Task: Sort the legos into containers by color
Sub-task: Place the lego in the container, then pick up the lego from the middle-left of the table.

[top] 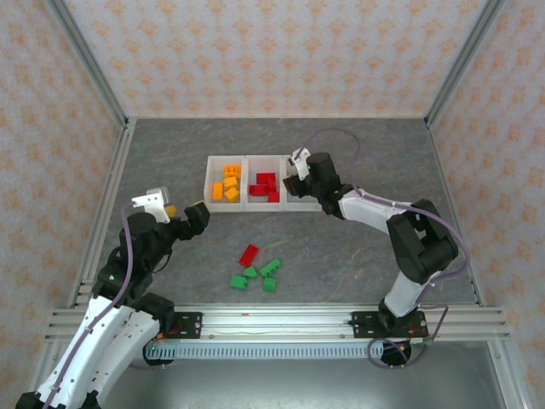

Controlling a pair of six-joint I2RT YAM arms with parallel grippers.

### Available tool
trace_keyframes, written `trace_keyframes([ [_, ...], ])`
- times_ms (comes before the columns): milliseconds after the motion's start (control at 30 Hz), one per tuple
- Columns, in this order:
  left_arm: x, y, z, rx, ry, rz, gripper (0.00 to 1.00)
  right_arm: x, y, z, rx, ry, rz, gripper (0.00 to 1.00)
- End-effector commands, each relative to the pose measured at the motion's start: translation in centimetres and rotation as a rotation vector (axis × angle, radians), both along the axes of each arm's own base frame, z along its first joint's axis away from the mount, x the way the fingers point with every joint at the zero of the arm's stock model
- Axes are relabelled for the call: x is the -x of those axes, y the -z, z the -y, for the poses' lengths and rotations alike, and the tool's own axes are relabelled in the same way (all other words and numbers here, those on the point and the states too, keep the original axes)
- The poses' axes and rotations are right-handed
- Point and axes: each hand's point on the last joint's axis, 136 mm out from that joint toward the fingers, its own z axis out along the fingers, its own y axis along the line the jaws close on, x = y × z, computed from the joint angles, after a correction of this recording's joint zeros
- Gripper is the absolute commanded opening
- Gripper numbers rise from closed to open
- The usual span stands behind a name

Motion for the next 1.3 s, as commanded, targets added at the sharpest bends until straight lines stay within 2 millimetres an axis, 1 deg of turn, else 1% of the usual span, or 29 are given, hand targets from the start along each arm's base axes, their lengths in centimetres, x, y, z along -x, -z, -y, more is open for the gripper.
trace_keyframes([
  [0, -0.4, 0.1, -0.4, -0.007, -0.021, 0.005, 0.99, -0.2, -3.3, 0.6, -0.027, 0.068, 0.058, 0.59],
  [100, -0.6, 0.5, -0.3, -0.012, -0.023, -0.015, 0.99, 0.9, -5.4, 1.6, -0.034, 0.097, 0.086, 0.6],
  [167, -0.8, 0.9, -0.3, -0.016, -0.023, -0.032, 0.99, 1.8, -6.4, 2.4, -0.022, 0.103, 0.085, 0.6],
  [233, -1.0, 1.5, -0.2, -0.02, -0.021, -0.058, 0.99, 2.8, -7.6, 3.5, -0.013, 0.126, 0.103, 0.61],
  [300, -1.3, 2.3, 0.2, -0.024, -0.007, -0.095, 0.99, 4.1, -9.1, 5.0, -0.021, 0.159, 0.14, 0.64],
  [333, -1.5, 2.6, 0.6, -0.026, 0.011, -0.111, 0.99, 4.7, -9.8, 5.9, -0.028, 0.188, 0.161, 0.68],
  [367, -1.6, 3.0, 1.2, -0.025, 0.046, -0.13, 0.99, 5.3, -10.6, 7.0, -0.042, 0.229, 0.185, 0.82],
  [400, -1.6, 3.4, 2.0, -0.022, 0.086, -0.15, 0.99, 5.8, -11.5, 8.3, -0.064, 0.284, 0.209, 1.0],
  [467, -1.7, 4.3, 3.1, -0.022, 0.132, -0.192, 0.99, 6.7, -12.6, 10.8, -0.11, 0.374, 0.228, 1.0],
  [500, -1.6, 4.7, 3.8, -0.029, 0.153, -0.214, 0.99, 7.2, -12.7, 11.9, -0.126, 0.415, 0.226, 1.0],
  [567, -1.3, 5.8, 5.1, -0.064, 0.187, -0.261, 0.99, 7.9, -13.1, 13.4, -0.163, 0.489, 0.228, 1.0],
  [600, -0.9, 6.3, 6.1, -0.089, 0.212, -0.286, 0.99, 8.3, -13.5, 13.8, -0.192, 0.506, 0.226, 1.0],
  [633, -0.7, 6.9, 6.8, -0.113, 0.225, -0.308, 0.99, 8.6, -13.7, 13.7, -0.213, 0.498, 0.219, 1.0],
  [733, 0.4, 9.5, 9.9, -0.147, 0.287, -0.407, 0.99, 9.5, -14.2, 12.9, -0.289, 0.455, 0.185, 1.0],
  [800, 1.0, 11.1, 11.8, -0.178, 0.333, -0.473, 0.99, 10.0, -13.7, 12.3, -0.322, 0.425, 0.148, 1.0],
  [933, 1.7, 13.7, 14.0, -0.321, 0.403, -0.586, 0.99, 11.0, -12.8, 11.9, -0.345, 0.395, 0.101, 1.0],
  [1000, 1.7, 15.3, 13.7, -0.407, 0.406, -0.652, 0.97, 11.5, -12.5, 12.2, -0.343, 0.396, 0.1, 1.0],
  [1067, 1.6, 16.4, 13.4, -0.474, 0.404, -0.694, 0.94, 11.9, -12.6, 12.5, -0.345, 0.399, 0.11, 1.0],
  [1200, 0.9, 17.4, 13.9, -0.528, 0.424, -0.731, 0.87, 12.1, -12.8, 12.2, -0.364, 0.375, 0.119, 1.0],
  [1267, 0.7, 17.7, 13.8, -0.553, 0.414, -0.75, 0.84, 12.0, -12.5, 12.0, -0.362, 0.368, 0.113, 1.0],
])
